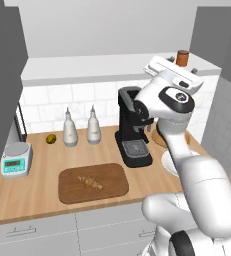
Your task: From the different types of pastries on the counter, select a croissant and place it on the cutting board. Then retrieve a jar of jam from the cabinet and place it alongside the croissant on the cutting board.
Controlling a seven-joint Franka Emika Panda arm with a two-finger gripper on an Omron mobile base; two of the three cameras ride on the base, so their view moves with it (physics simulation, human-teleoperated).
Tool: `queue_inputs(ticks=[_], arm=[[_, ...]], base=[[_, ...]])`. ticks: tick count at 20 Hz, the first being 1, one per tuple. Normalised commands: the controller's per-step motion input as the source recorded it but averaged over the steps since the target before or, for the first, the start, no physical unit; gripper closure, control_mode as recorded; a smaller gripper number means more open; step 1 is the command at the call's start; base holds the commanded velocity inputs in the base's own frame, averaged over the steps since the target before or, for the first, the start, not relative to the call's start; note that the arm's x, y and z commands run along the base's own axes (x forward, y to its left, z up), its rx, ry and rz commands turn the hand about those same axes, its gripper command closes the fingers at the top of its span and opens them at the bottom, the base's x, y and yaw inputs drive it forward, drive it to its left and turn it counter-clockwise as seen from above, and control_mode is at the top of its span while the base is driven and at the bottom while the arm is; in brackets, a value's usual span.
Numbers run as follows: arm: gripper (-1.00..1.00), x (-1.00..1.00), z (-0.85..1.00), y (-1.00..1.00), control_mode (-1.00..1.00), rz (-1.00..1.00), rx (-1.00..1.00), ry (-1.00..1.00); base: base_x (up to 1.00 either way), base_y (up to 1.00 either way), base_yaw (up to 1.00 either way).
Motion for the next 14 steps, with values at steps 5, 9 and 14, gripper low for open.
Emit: queue_inputs(ticks=[5, 9, 14], arm=[[-1.0, 0.09, 0.11, -0.45, -1.0, -0.12, 0.0, 0.08], [-1.0, 0.16, 0.14, -0.33, -1.0, -0.08, 0.0, 0.11], [-1.0, 0.26, 0.1, -0.24, -1.0, -0.04, 0.0, 0.08]], base=[[0.0, 0.0, 0.0], [0.0, 0.0, 0.0], [0.0, 0.0, 0.0]])
